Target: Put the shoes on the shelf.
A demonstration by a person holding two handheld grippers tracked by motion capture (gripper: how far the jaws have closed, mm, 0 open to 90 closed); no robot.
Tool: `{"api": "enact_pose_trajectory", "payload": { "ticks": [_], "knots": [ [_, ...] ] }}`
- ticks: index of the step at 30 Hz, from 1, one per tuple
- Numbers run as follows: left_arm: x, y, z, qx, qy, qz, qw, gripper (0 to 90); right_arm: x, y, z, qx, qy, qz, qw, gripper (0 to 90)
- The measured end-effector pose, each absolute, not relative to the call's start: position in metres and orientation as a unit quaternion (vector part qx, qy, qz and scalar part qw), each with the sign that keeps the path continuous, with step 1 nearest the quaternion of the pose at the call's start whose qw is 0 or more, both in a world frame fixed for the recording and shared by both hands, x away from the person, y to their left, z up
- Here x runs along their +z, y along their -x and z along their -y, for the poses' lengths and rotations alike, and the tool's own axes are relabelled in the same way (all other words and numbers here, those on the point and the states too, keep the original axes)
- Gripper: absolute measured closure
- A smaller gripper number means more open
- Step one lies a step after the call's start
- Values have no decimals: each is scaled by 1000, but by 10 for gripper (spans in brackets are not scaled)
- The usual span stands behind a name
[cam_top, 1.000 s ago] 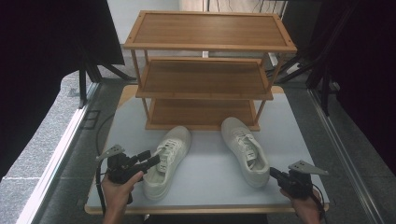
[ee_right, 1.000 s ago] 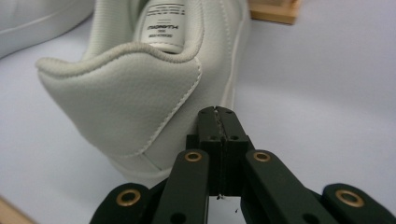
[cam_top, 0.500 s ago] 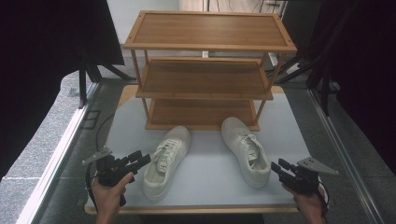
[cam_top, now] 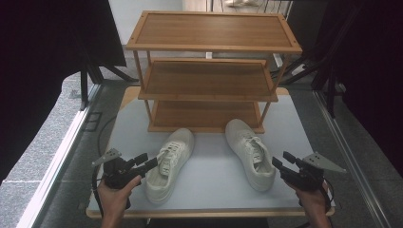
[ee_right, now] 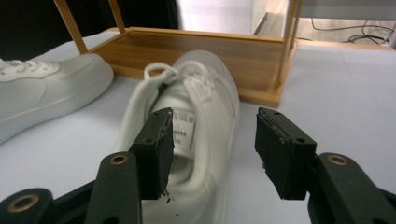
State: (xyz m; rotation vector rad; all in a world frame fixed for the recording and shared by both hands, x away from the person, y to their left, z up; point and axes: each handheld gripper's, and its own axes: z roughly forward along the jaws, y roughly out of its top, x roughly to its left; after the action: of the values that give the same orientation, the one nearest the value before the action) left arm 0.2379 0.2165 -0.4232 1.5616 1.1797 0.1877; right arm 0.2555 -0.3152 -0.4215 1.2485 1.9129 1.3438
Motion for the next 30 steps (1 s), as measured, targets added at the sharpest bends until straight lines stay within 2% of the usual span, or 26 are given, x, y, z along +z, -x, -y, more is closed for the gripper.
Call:
{"api": "enact_pose_trajectory", "payload": {
  "ticks": [2, 9, 18, 30],
  "knots": [
    [-419, -237, -212, 96, -670, -494, 546, 430, -417, -259, 311, 493, -451, -704, 241, 464],
    [-414, -247, -204, 98, -687, -484, 533, 429, -407, -275, 300, 482, -433, -725, 233, 439],
    [-412, -256, -206, 111, -705, -484, 507, 430, -414, -304, 296, 449, -434, -750, 218, 418],
    [-441, -290, -187, 116, -739, -508, 428, 456, -427, -331, 280, 414, -415, -785, 202, 418]
  ]
}}
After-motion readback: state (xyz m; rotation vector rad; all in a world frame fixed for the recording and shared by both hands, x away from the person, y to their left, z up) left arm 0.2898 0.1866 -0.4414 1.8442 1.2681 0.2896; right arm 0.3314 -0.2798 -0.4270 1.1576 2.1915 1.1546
